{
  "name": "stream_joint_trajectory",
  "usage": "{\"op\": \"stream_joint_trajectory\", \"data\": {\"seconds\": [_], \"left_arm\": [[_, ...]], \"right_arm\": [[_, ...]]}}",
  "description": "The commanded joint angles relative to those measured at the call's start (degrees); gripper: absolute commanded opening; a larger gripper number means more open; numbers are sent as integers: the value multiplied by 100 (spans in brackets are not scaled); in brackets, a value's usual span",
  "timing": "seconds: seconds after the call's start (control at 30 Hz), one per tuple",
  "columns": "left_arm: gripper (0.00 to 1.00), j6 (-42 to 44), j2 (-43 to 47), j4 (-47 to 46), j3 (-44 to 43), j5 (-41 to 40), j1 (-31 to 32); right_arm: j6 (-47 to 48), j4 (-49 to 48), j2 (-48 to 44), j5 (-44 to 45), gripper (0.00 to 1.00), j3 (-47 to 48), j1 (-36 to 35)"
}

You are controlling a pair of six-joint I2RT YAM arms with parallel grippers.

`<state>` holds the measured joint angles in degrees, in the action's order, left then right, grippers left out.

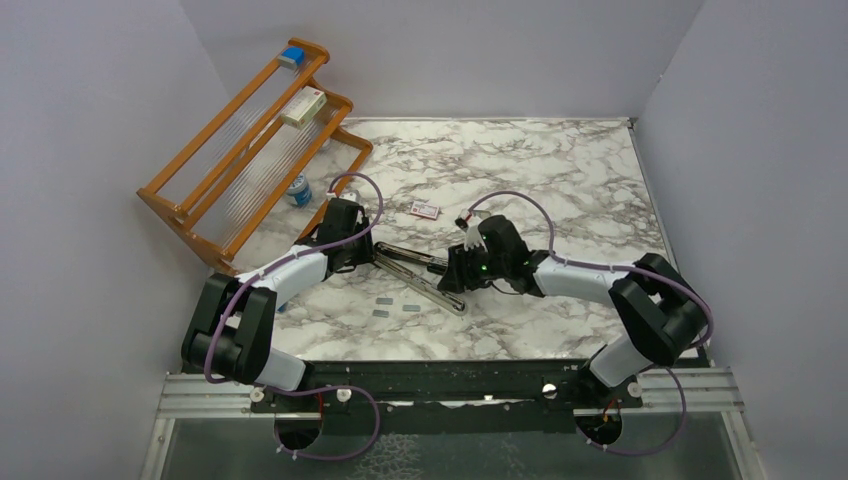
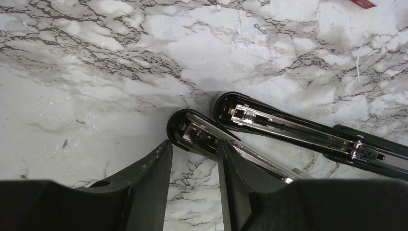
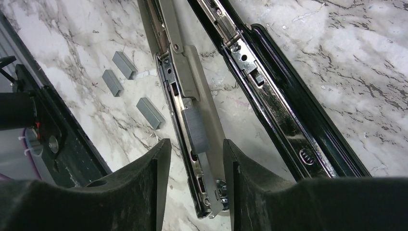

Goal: Load the staples into the stapler

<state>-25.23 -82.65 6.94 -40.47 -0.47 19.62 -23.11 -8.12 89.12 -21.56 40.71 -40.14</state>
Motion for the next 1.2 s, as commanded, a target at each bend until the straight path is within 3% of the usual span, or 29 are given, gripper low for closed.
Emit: {"op": "stream_joint_trajectory", "data": {"seconds": [0.0, 0.9, 1.17], "left_arm": [[42, 80, -151, 260, 4, 94, -5], [42, 83, -157, 252, 4, 96, -4], [42, 88, -146, 260, 13, 104, -1]], "right_arm": [[51, -107, 145, -105, 46, 29, 41], [135, -206, 275, -264, 19, 82, 69], [488, -110, -58, -80, 17, 92, 68]]}}
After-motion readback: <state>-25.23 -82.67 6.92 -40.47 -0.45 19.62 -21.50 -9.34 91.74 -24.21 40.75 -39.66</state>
